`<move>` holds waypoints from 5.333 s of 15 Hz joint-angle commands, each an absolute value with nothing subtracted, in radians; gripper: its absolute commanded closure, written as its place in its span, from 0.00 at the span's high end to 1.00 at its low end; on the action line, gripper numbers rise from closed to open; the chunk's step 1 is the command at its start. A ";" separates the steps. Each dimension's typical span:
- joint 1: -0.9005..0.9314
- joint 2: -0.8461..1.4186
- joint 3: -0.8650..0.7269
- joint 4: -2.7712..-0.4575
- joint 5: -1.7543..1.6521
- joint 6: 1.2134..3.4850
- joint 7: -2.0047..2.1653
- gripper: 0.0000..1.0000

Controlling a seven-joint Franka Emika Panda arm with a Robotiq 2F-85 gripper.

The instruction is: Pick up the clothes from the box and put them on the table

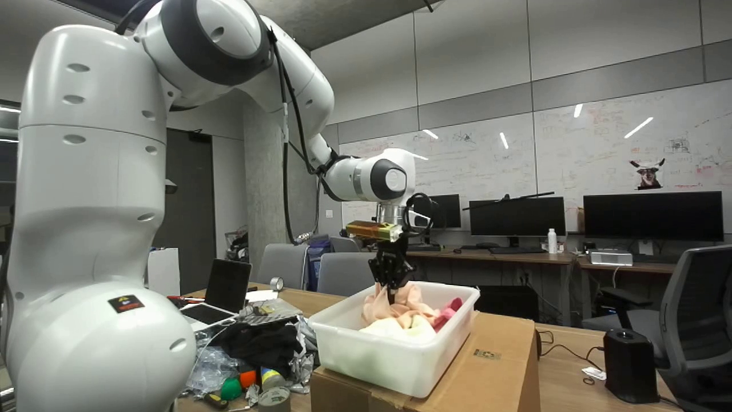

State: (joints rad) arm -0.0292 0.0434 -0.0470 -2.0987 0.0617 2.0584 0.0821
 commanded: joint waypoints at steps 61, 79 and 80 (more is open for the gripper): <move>0.141 -0.309 0.259 -2.094 -0.233 2.153 0.080 0.99; -0.051 -0.190 0.013 -2.163 -0.074 1.835 0.318 1.00; -0.052 -0.172 0.003 -2.163 -0.055 1.820 0.316 1.00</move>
